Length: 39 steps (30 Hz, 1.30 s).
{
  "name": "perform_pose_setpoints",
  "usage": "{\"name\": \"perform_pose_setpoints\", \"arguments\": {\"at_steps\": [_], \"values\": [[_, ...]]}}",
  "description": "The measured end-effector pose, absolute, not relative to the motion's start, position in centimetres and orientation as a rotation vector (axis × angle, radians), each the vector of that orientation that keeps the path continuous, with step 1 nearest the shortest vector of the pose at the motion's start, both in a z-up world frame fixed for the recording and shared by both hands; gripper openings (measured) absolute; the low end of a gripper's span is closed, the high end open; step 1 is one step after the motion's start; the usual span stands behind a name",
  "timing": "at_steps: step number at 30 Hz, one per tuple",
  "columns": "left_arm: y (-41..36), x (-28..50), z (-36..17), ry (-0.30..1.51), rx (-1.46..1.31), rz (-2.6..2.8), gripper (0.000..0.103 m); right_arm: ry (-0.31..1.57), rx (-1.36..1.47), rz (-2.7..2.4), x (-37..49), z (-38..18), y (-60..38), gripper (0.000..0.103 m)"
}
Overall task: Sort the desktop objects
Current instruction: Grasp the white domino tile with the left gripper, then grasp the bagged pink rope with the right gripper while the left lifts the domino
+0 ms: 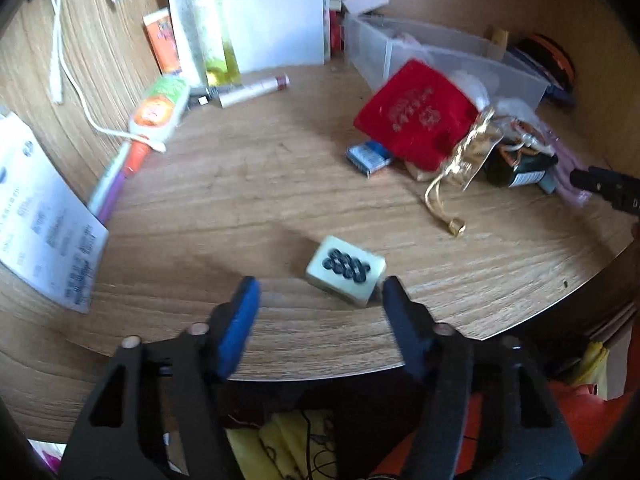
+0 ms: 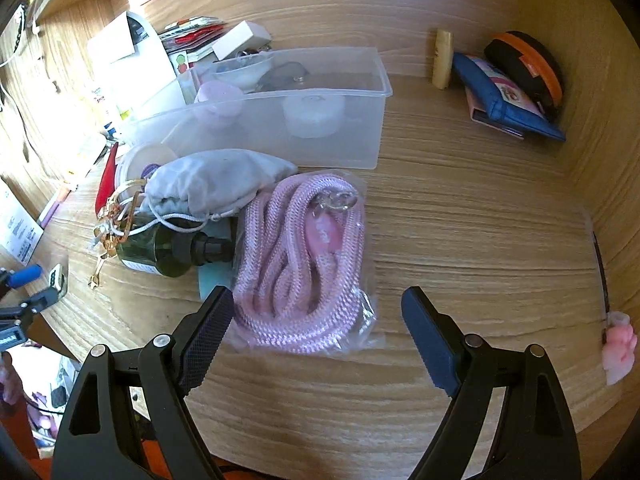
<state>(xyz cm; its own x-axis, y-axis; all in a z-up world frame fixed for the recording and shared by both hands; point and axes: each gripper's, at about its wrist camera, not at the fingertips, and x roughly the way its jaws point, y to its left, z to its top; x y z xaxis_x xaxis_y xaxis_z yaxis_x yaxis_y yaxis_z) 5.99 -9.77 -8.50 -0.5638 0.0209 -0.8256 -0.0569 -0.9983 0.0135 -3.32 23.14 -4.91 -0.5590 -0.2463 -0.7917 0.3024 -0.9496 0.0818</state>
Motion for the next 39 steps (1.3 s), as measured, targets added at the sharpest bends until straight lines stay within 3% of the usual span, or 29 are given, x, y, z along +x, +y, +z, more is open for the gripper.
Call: {"name": "perform_pose_setpoints", "arguments": {"at_steps": [7,13,19,21,30,39], "values": [[-10.4,5.7,-8.5,0.026,-1.43,2.762,0.058,0.017,1.316,-2.488,-5.5,-5.5,23.1,0.086],[-10.4,5.5,-8.5,0.032,-1.408,2.785,0.034,0.022,1.336,-2.479,-6.9,-6.3,22.6,0.086],[-10.4,4.9,-8.4,0.011,-1.421,2.786,0.033,0.132,1.31,-2.524,-7.1,-6.7,21.5,0.081],[-10.4,4.6,-8.3,-0.007,-1.427,2.772,0.033,0.152,1.294,-2.527,-6.9,-6.6,21.5,0.062],[-10.8,3.0,-7.6,-0.088,-1.411,2.746,0.033,0.102,1.274,-2.58,-6.5,-5.7,24.8,0.051],[-9.2,2.2,-3.1,-0.073,-1.236,2.795,0.033,0.002,1.19,-2.607,-5.8,-3.4,27.7,0.049]]}}
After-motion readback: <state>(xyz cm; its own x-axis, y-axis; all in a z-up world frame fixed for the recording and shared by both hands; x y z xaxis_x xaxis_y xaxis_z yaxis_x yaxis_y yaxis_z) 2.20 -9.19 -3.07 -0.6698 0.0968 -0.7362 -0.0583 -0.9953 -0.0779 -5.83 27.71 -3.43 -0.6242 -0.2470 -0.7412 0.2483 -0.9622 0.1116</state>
